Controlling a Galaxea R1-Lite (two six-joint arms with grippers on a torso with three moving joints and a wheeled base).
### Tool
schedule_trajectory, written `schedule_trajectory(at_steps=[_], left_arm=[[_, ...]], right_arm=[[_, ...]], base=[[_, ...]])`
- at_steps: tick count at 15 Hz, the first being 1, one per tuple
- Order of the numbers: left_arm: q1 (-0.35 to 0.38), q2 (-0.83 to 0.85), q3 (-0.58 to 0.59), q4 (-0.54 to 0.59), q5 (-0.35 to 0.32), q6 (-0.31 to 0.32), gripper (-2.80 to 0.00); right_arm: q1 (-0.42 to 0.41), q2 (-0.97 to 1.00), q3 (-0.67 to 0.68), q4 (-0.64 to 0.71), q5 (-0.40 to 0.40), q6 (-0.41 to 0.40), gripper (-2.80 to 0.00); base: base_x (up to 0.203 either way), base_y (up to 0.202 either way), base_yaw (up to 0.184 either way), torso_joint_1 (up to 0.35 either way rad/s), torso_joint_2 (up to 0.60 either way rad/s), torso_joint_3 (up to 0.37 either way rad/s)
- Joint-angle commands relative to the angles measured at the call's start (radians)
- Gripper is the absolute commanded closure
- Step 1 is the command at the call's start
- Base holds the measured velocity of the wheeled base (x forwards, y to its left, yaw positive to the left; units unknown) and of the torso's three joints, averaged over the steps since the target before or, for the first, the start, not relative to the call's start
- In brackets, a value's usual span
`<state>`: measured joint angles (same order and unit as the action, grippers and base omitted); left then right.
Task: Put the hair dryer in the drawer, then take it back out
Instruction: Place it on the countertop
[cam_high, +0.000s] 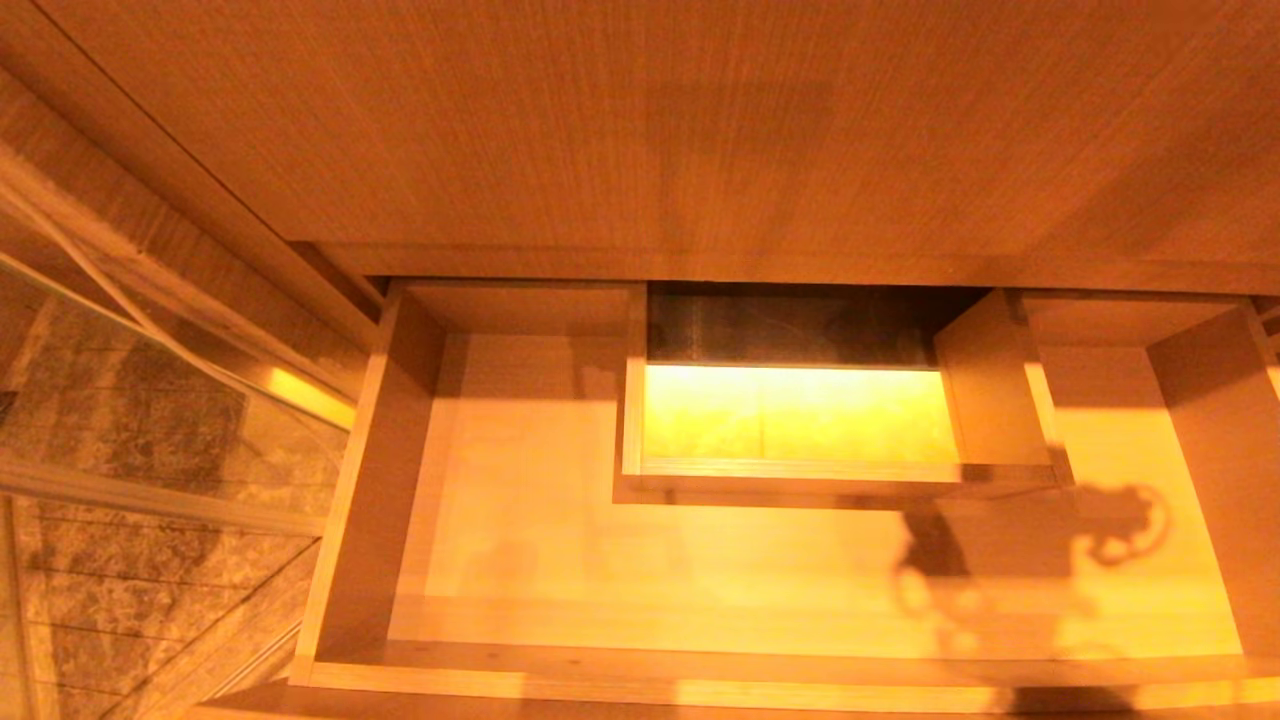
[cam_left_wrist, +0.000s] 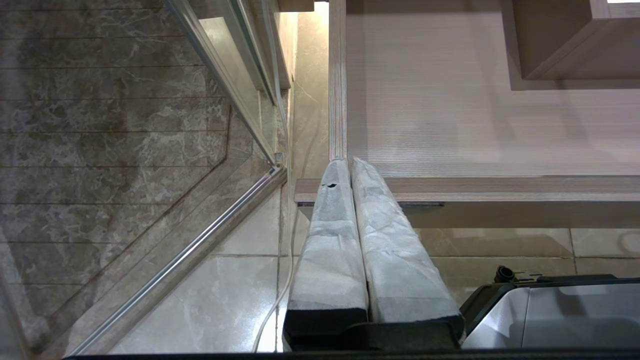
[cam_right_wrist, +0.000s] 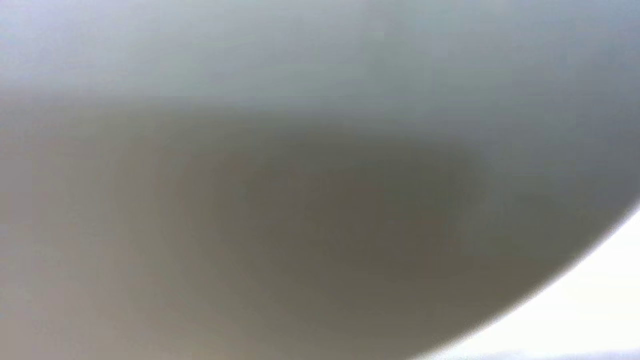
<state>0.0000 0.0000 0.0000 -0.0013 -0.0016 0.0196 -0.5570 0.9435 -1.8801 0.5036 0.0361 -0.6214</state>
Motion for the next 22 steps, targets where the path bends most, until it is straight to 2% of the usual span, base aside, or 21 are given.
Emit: schedule_trajectory(at_steps=[1,5,8,14,17,22], left_arm=[[0.0,0.0,0.002,0.0,0.0,0.0,0.0],[0.0,0.0,0.002,0.0,0.0,0.0,0.0],[0.0,0.0,0.001,0.0,0.0,0.0,0.0],[0.0,0.0,0.002,0.0,0.0,0.0,0.0],[0.0,0.0,0.002,0.0,0.0,0.0,0.0],[0.0,0.0,0.002,0.0,0.0,0.0,0.0]], right_arm=[[0.0,-0.003,0.004,0.003,0.001,-0.004,0.0],[0.0,-0.005,0.004,0.002,0.008,-0.003,0.0],[0.0,-0.006,0.007,-0.005,0.007,-0.004,0.0],[0.0,-0.009,0.006,-0.007,0.011,-0.006,0.0],[0.0,-0.012,0.009,-0.007,0.011,-0.009,0.0],[0.0,-0.017,0.021,0.032,0.008,-0.008,0.0]], base=[[0.0,0.0,0.0,0.0,0.0,0.0],[0.0,0.0,0.0,0.002,0.0,0.013],[0.0,0.0,0.0,0.242,-0.02,0.222],[0.0,0.0,0.0,0.048,0.0,0.038],[0.0,0.0,0.0,0.27,-0.04,0.229],[0.0,0.0,0.0,0.037,-0.01,0.032]])
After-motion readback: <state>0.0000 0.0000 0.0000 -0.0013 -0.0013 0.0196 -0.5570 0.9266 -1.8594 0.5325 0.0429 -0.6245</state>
